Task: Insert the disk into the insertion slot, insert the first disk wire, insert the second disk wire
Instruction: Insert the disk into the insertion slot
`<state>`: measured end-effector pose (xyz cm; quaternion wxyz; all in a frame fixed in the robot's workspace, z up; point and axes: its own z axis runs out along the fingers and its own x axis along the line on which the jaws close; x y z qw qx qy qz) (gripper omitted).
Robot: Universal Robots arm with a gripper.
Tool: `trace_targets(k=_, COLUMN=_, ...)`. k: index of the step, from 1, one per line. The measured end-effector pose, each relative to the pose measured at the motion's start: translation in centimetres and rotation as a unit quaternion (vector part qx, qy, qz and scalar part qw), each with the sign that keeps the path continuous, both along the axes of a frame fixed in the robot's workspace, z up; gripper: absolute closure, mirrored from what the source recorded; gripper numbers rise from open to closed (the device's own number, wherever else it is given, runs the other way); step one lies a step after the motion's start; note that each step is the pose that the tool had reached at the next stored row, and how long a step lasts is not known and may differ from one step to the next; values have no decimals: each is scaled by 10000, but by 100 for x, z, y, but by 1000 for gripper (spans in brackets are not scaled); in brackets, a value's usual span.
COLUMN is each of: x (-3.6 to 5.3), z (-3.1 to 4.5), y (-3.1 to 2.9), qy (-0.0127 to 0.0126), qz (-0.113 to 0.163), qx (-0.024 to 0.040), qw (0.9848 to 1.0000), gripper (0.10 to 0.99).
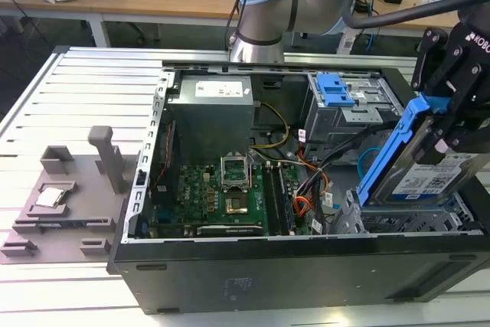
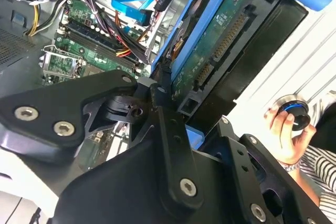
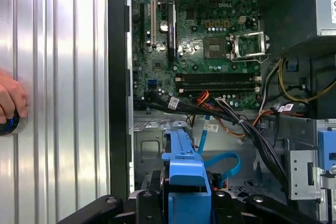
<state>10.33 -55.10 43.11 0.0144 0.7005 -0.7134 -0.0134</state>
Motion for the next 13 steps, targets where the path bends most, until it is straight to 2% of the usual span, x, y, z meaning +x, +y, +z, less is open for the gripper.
trace_targets(k=6, x=-4, z=-75, y=19, qy=-1, qz=0, qx=0, qw=10000, gripper=722)
trace_targets(k=13, x=-10, z=-89, y=23, qy=-8, qz=0, qx=-1, qw=10000, gripper=722)
